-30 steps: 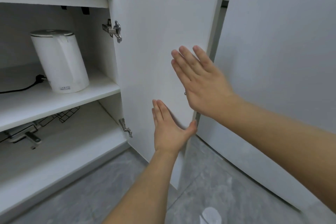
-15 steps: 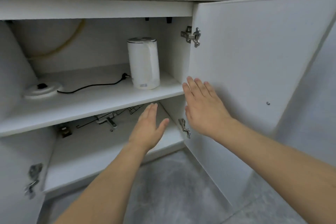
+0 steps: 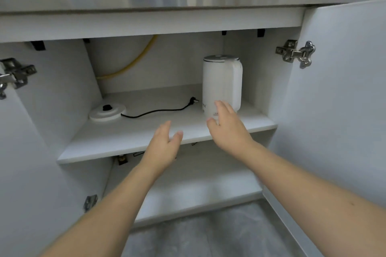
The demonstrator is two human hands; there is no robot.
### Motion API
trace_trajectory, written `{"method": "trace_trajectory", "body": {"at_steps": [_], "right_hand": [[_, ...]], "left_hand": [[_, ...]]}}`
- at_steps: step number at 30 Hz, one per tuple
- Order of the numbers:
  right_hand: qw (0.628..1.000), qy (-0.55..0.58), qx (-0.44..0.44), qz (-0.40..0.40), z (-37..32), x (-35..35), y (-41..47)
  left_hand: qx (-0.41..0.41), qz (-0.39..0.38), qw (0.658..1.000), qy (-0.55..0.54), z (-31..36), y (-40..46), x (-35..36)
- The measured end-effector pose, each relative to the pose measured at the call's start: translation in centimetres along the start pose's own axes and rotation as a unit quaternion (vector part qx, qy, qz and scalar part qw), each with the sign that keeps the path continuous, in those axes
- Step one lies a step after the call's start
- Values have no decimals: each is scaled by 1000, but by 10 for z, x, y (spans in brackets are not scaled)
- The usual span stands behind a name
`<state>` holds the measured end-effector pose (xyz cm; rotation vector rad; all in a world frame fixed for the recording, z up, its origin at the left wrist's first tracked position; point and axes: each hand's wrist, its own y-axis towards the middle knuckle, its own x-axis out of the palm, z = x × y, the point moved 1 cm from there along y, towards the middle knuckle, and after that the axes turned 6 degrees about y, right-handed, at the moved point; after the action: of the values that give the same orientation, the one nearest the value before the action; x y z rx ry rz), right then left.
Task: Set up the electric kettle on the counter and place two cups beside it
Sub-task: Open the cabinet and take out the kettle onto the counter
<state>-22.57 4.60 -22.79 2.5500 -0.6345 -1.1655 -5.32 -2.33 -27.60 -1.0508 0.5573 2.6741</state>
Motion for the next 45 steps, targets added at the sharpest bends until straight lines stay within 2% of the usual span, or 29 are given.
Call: {"method": "trace_trajectory", "body": {"at_steps": [4,7,12,14,16,21,26,33,37,42,45], "right_hand": [[975,166,119,88,41,-19,29],[948,231,170,134,77,-33,49],[890,372,240,109,120,-18,77],[889,374,244,102,130,-10,90],[894,368,232,105,140,-1,107],[865,433,246,63,142,17,133],[863,444,239,39,136,18,139],[869,438,228,35,133,3,111],[867,432,236,81,120,-14,88],[866,397,281,114,79,-27,51],[826,418,360,117,60,-29,24]], "left_hand": [[-54,20,983,-173,30,46,30],[-75,8,963,-257,56,83,59],[-108,-26,922,-371,70,129,105],[-111,-27,910,-398,64,142,119],[-123,-15,904,-410,58,158,131],[-127,37,896,-423,50,182,138],[-81,9,917,-390,56,178,141],[-49,-48,911,-406,65,154,129],[0,-53,911,-409,73,121,119],[14,-63,917,-394,69,69,99],[21,-66,926,-372,66,36,84]]}}
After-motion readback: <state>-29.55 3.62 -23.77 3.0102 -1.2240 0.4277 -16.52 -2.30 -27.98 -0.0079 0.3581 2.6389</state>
